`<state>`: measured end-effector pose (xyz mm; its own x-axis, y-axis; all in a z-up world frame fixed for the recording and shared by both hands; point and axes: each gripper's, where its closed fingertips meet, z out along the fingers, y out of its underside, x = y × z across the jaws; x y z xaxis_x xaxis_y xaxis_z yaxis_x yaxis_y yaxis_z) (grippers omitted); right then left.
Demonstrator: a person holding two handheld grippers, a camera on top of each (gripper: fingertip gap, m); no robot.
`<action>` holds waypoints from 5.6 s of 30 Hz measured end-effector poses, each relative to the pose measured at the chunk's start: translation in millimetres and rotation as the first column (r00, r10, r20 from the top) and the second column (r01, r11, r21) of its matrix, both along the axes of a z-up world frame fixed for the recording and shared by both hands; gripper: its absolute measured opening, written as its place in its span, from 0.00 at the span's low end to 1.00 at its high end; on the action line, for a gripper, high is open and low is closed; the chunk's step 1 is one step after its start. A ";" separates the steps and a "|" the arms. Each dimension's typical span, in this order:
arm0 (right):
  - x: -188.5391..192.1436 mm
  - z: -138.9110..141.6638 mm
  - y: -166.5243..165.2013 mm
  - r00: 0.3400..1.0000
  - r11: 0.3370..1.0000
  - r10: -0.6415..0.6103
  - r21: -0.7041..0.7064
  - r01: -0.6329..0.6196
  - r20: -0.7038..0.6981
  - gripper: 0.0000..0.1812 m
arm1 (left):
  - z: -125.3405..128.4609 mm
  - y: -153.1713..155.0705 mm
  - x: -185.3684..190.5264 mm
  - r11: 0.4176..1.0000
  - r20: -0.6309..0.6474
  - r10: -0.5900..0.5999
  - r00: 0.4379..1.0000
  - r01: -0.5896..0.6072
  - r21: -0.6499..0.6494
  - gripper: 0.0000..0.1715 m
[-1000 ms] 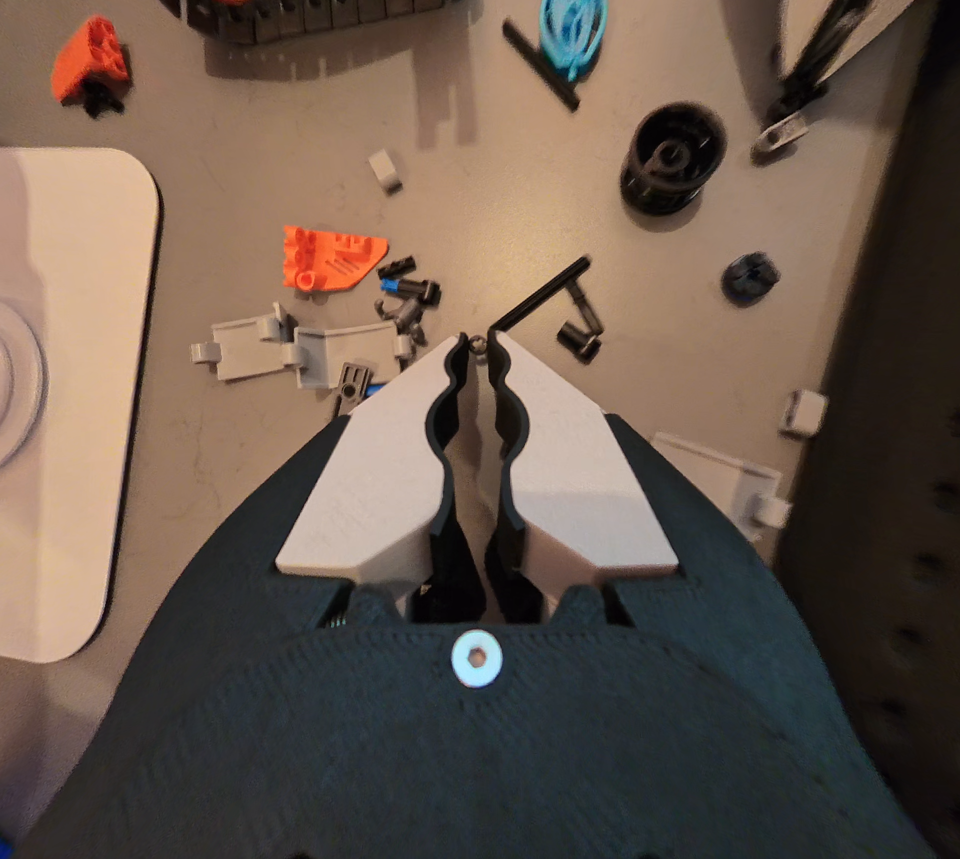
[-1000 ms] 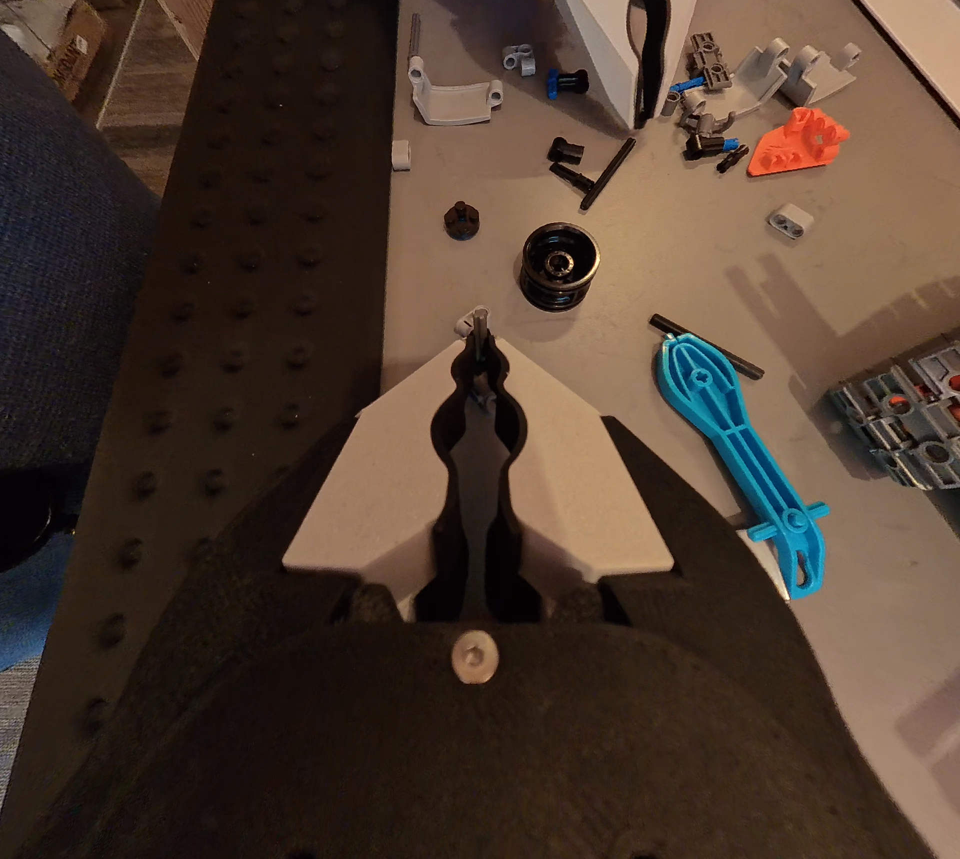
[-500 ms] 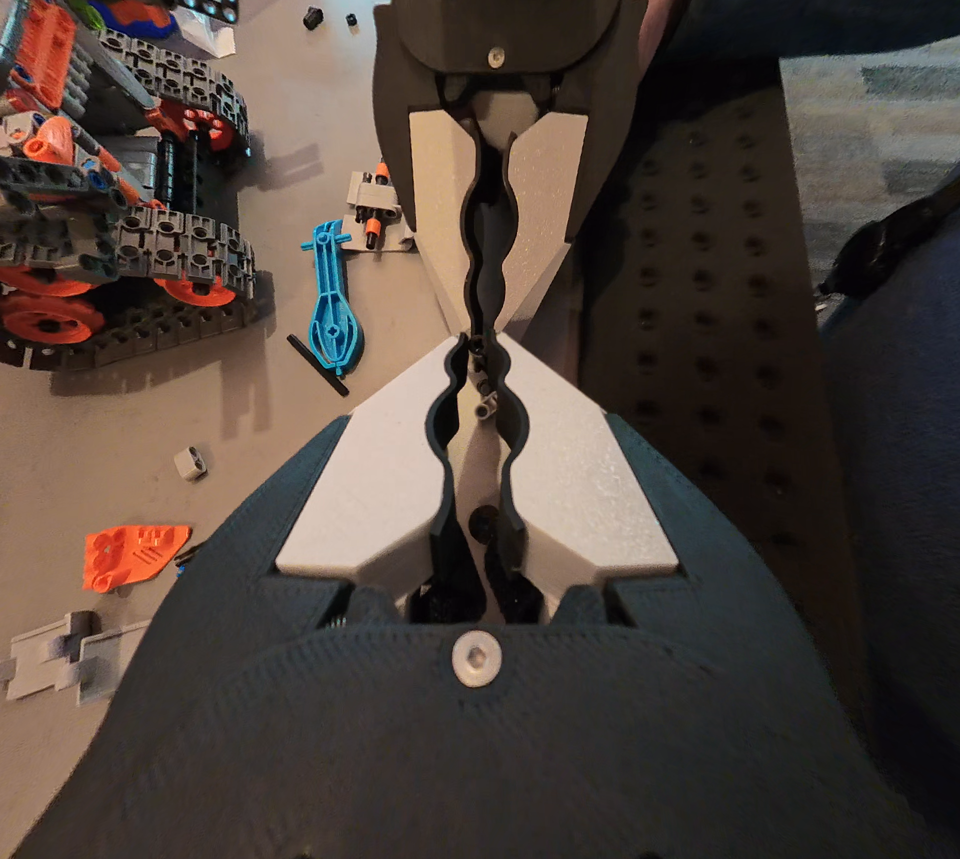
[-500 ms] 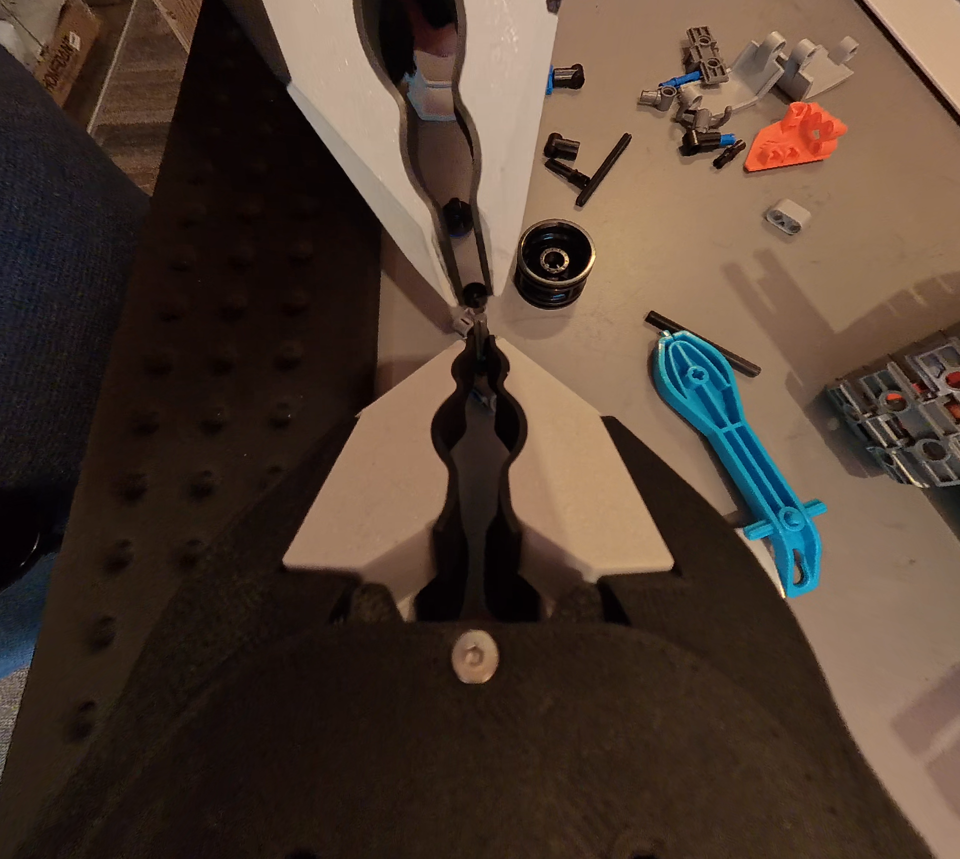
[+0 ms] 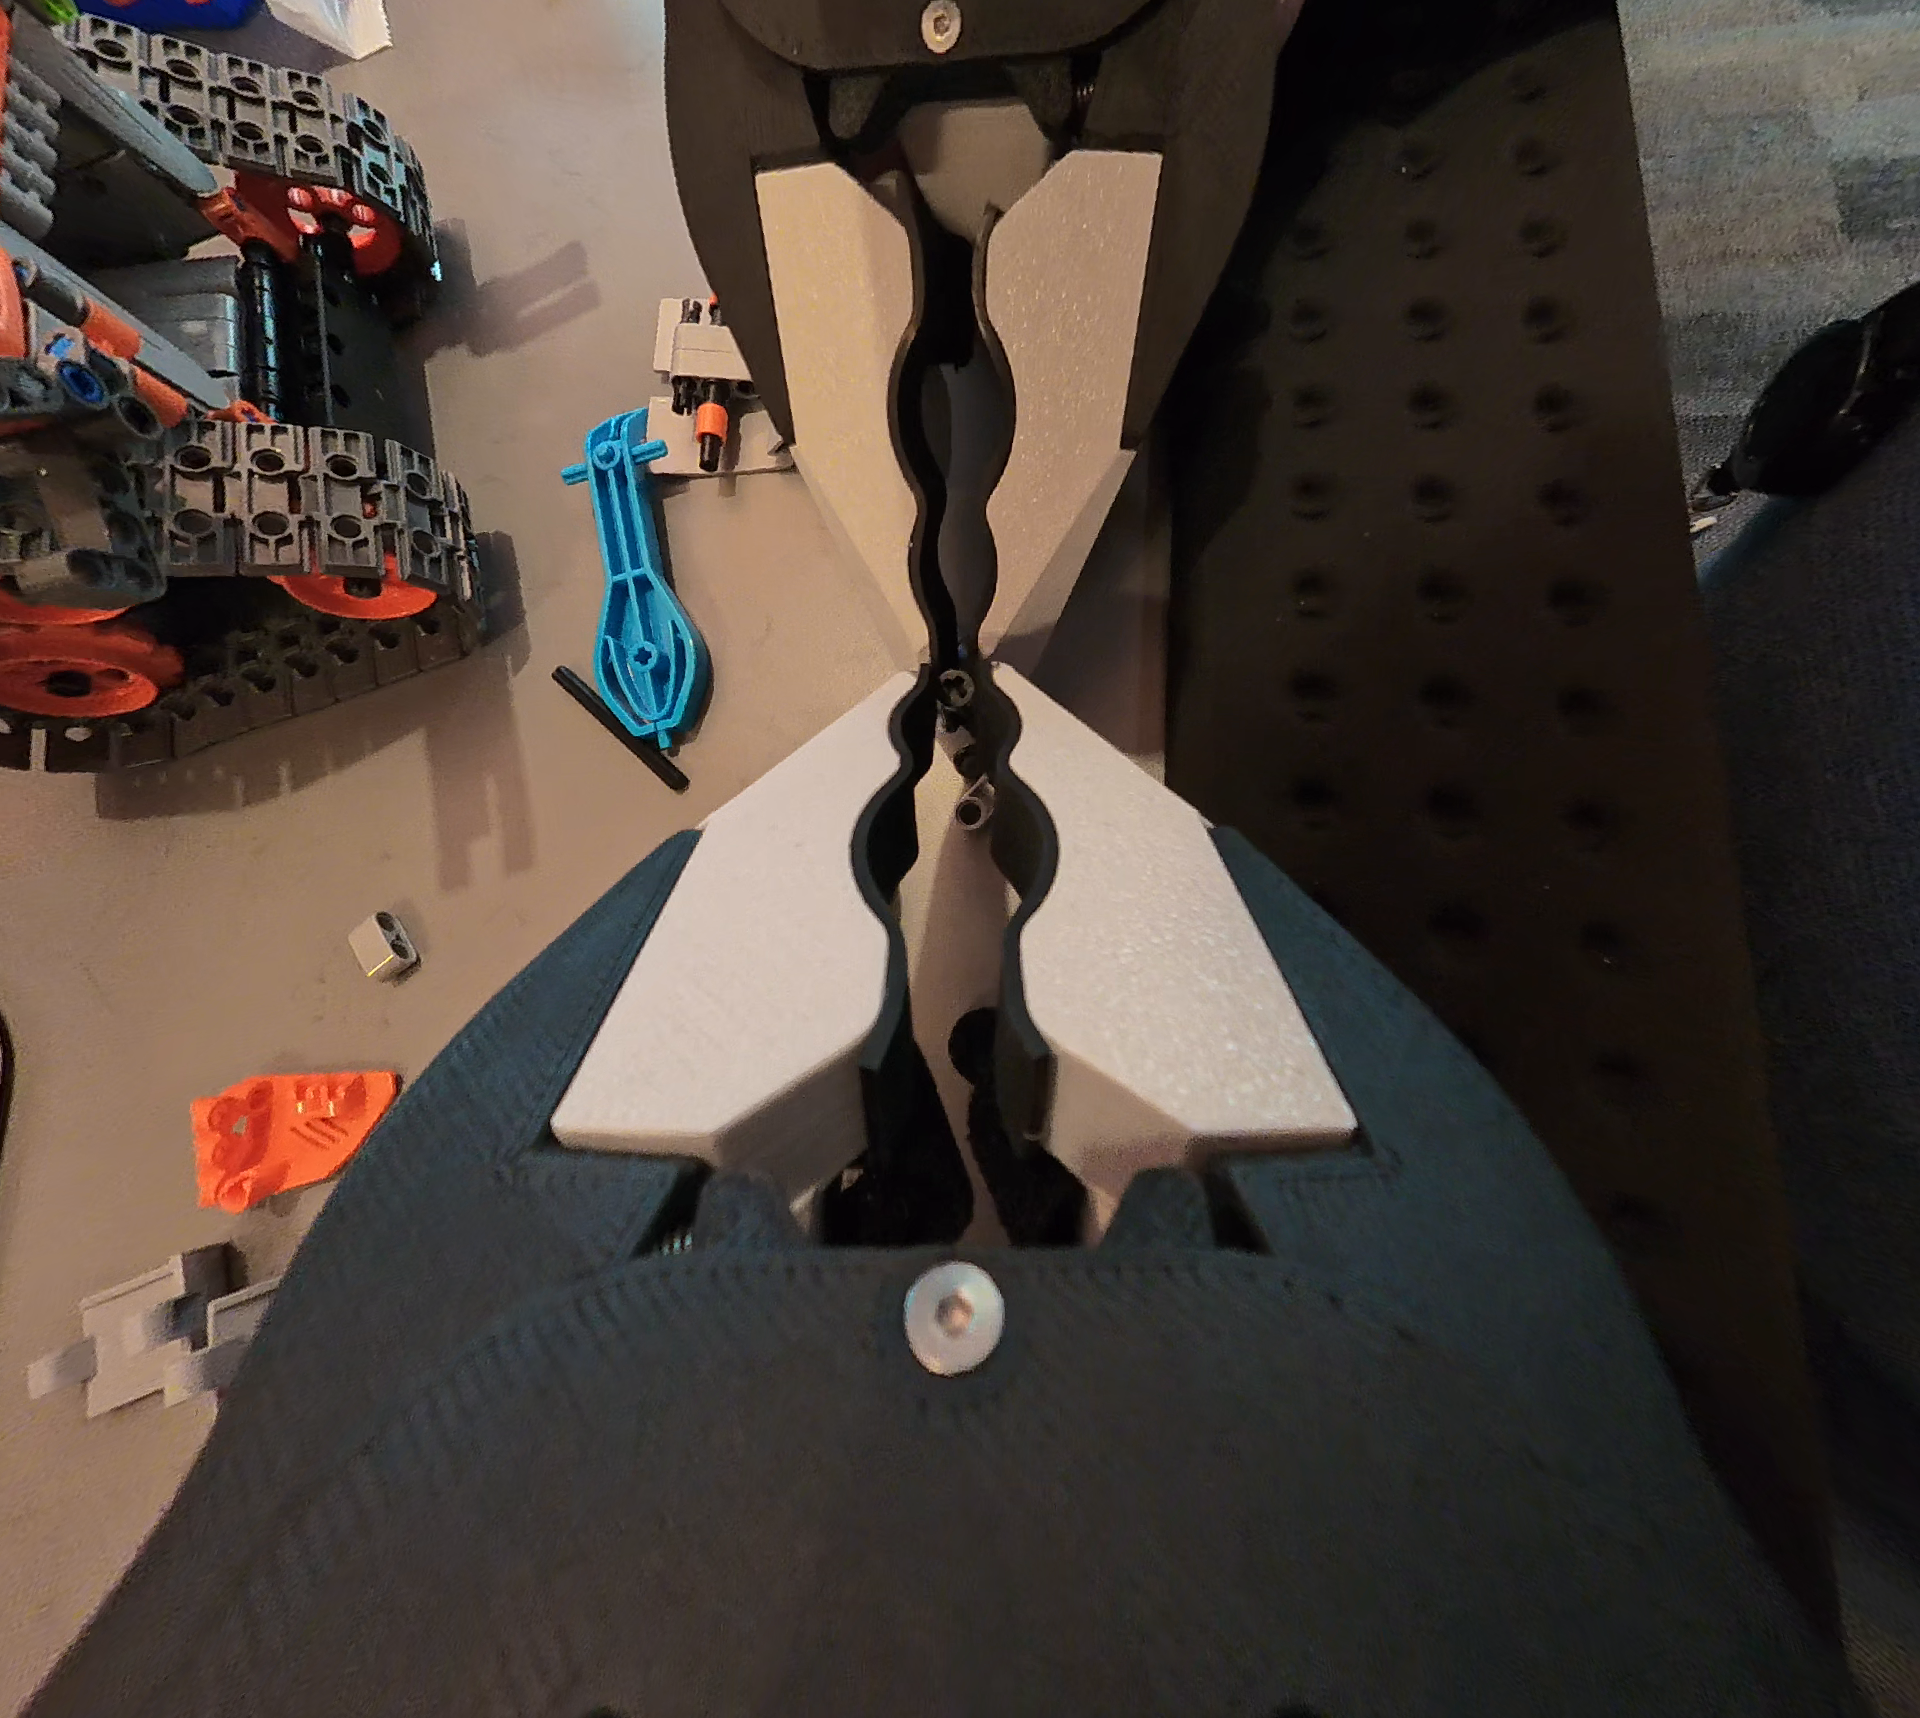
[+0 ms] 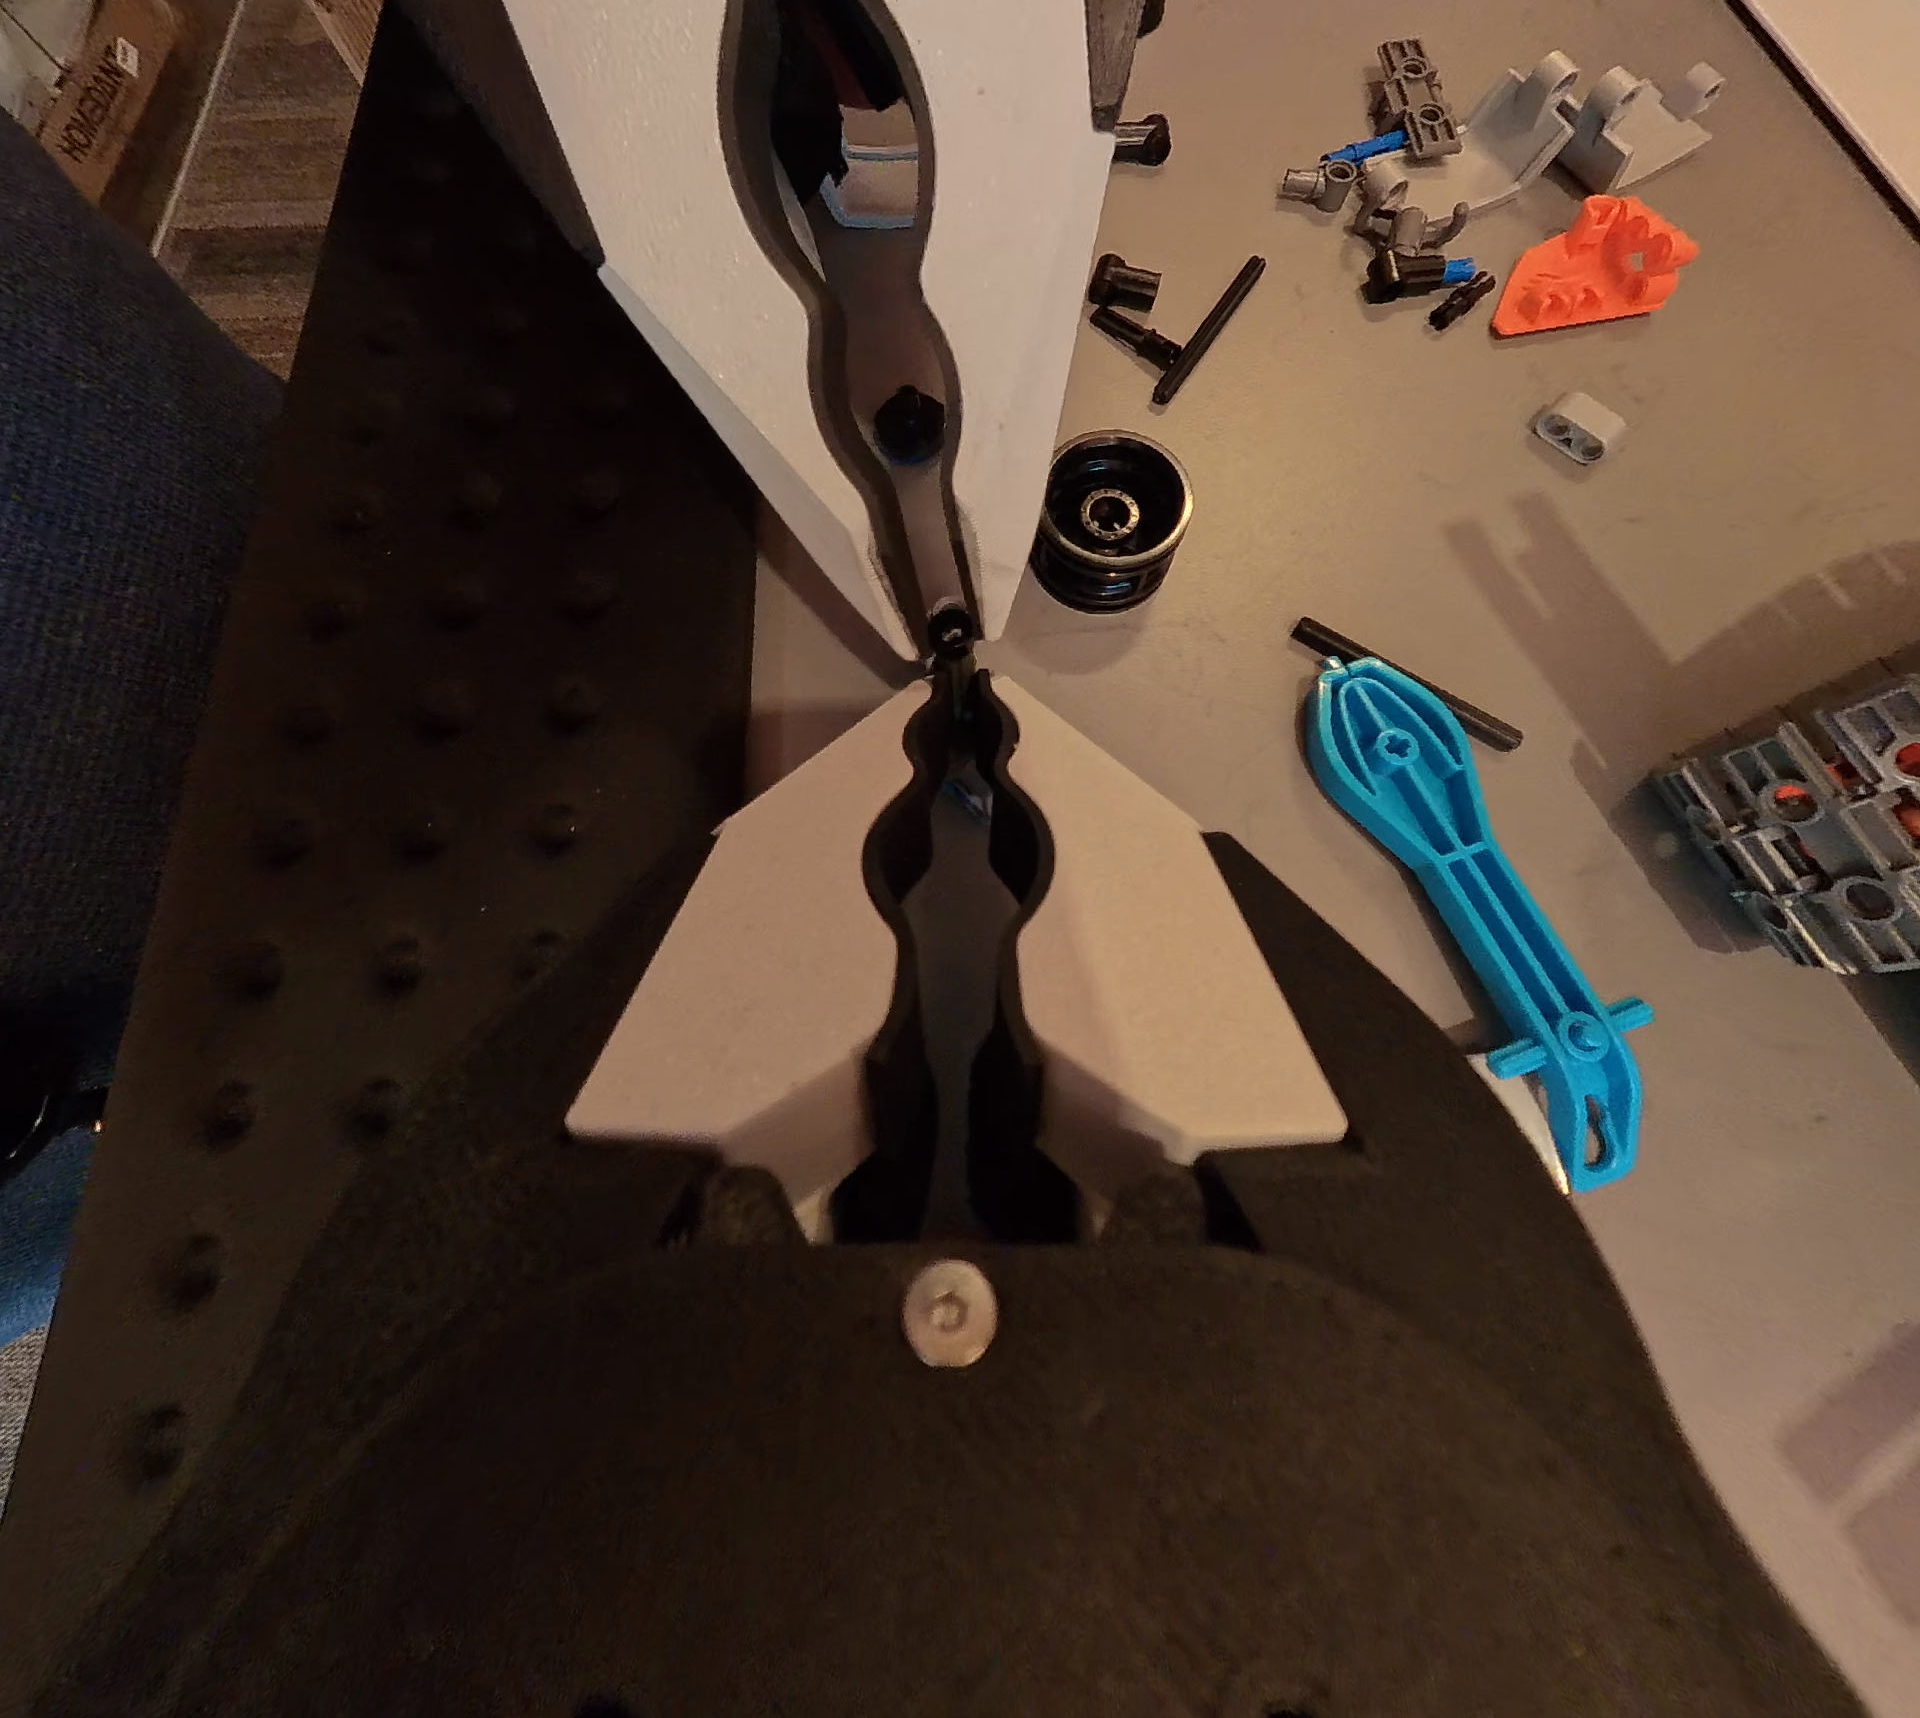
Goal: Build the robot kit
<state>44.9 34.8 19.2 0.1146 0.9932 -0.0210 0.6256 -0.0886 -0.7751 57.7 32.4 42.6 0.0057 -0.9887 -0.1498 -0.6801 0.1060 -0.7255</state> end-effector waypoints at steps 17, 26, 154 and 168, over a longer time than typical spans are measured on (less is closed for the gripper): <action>0.0 -1.5 -1.2 1.000 1.000 0.013 0.009 -0.013 0.009 0.00 | -2.5 -0.3 -1.0 0.999 -0.038 -0.035 0.999 0.034 -0.037 0.03; 0.4 -2.4 -0.8 1.000 1.000 0.023 0.009 -0.023 0.015 0.00 | -5.3 -0.4 -1.4 0.992 -0.072 -0.129 0.989 0.129 -0.003 0.03; 19.4 -2.5 -9.4 1.000 0.998 0.026 -0.056 -0.026 0.010 0.02 | -11.5 -8.6 16.3 0.972 -0.277 -0.234 0.932 0.226 -0.059 0.03; 30.1 7.2 -16.8 0.999 0.997 0.036 -0.073 -0.035 0.014 0.07 | -28.9 -6.3 15.3 0.974 -0.327 -0.224 0.918 0.222 -0.044 0.03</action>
<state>75.0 18.0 26.4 0.0805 0.9925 -0.0919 0.6413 -0.1222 -0.7575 73.0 26.1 13.8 -0.2633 -0.9595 -0.0998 -0.8390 0.2788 -0.4673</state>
